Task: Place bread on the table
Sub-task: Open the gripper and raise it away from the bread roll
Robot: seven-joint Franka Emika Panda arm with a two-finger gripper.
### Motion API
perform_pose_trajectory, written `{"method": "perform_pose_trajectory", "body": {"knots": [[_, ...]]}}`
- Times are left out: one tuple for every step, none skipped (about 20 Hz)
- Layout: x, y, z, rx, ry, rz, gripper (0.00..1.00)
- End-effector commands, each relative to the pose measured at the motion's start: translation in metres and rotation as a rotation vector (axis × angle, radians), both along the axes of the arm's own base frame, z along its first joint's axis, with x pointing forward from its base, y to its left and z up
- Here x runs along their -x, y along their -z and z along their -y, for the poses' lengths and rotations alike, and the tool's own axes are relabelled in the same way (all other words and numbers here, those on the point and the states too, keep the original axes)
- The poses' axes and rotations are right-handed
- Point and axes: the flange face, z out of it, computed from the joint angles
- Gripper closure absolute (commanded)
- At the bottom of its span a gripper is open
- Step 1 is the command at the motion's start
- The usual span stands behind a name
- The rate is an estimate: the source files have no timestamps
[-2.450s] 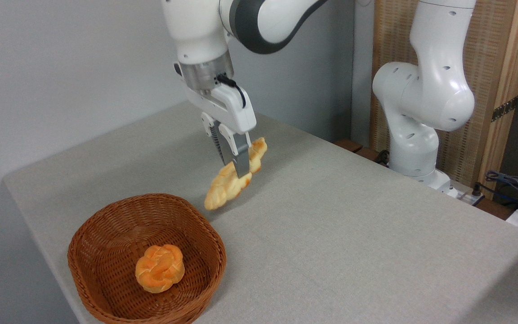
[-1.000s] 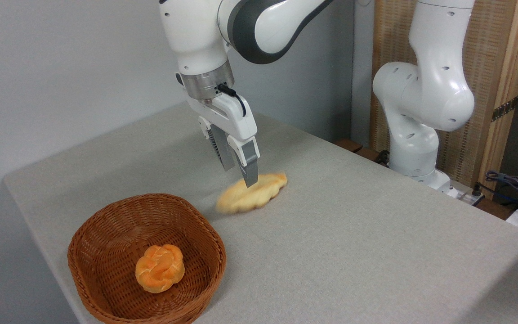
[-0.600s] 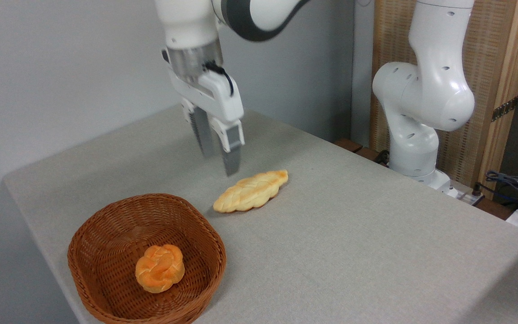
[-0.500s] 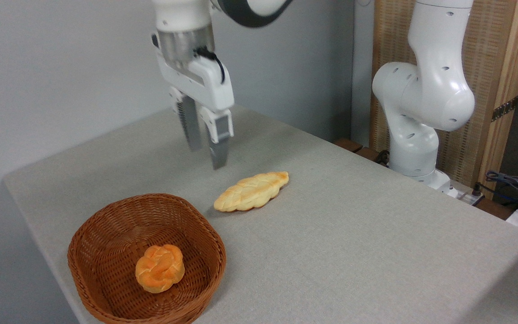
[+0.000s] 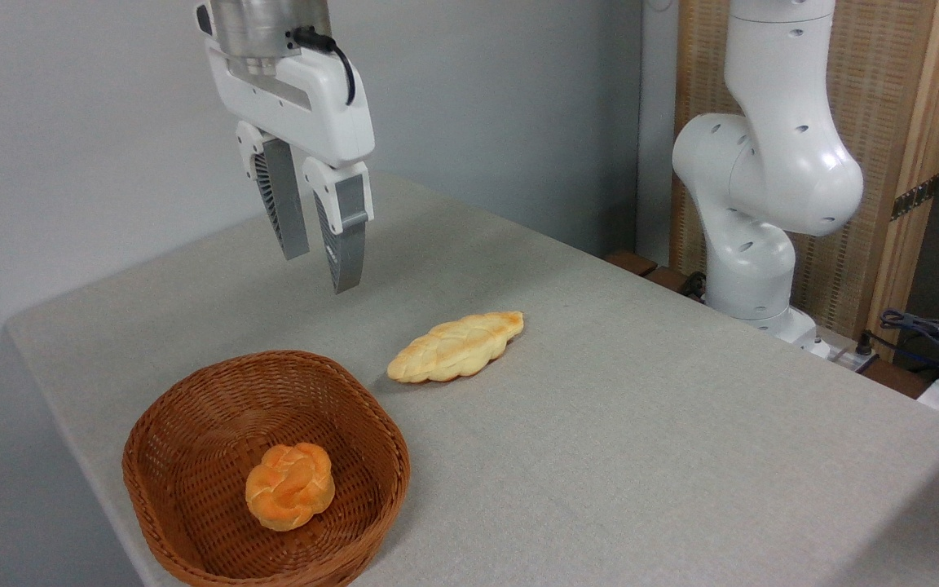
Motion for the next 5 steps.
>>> {"method": "perform_pose_trajectory", "body": {"knots": [[-0.0021, -0.0086, -0.0108, -0.018, -0.010, -0.047, 0.00], [-0.0018, -0.0083, -0.0109, -0.018, -0.010, -0.050, 0.00], [-0.0013, -0.0091, -0.0118, -0.018, -0.011, -0.051, 0.00], [-0.0013, -0.0098, -0.0160, -0.018, -0.019, -0.051, 0.00], [-0.0017, -0.0098, -0.0186, -0.018, -0.026, -0.051, 0.00]]}}
